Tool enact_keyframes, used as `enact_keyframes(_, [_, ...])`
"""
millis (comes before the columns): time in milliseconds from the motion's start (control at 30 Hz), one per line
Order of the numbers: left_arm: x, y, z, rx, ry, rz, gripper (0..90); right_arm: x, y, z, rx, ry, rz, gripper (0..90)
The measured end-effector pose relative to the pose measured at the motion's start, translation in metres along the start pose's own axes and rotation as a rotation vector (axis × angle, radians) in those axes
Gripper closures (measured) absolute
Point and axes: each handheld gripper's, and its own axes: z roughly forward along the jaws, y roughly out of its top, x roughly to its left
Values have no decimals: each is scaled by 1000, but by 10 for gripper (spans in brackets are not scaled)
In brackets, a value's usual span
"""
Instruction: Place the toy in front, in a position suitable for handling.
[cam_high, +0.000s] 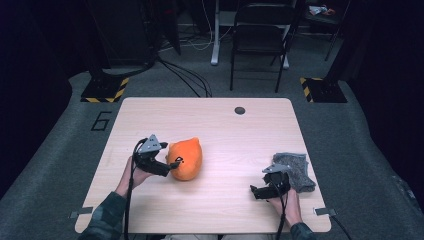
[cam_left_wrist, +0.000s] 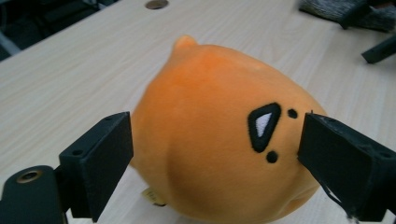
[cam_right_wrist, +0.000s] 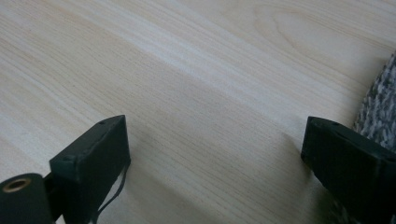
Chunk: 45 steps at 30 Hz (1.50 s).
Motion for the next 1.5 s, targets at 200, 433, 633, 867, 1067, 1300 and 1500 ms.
enact_keyframes(200, [-7, -3, 19, 29, -46, 10, 196, -1, 0, 0, 9, -2, 15, 51])
enact_keyframes(433, [-16, -10, 29, 40, -15, 17, 363, -3, 0, 0, 10, -13, 19, 47])
enact_keyframes(633, [-22, -11, 31, 41, 26, 15, 502, -3, -2, 0, 0, -13, 21, 46])
enact_keyframes(867, [-26, -12, 30, 24, 64, 9, 615, -3, -3, 0, -13, -7, 19, 41])
enact_keyframes(1067, [-31, -10, 29, 15, 97, 27, 656, -4, -3, 0, -20, -7, 13, 40])
enact_keyframes(1300, [-31, -7, 24, -16, 121, 7, 673, -4, -3, 0, -21, -8, 13, 40])
enact_keyframes(1500, [-29, -4, 22, -38, 146, -18, 679, -4, -4, 0, -24, -5, 13, 40])
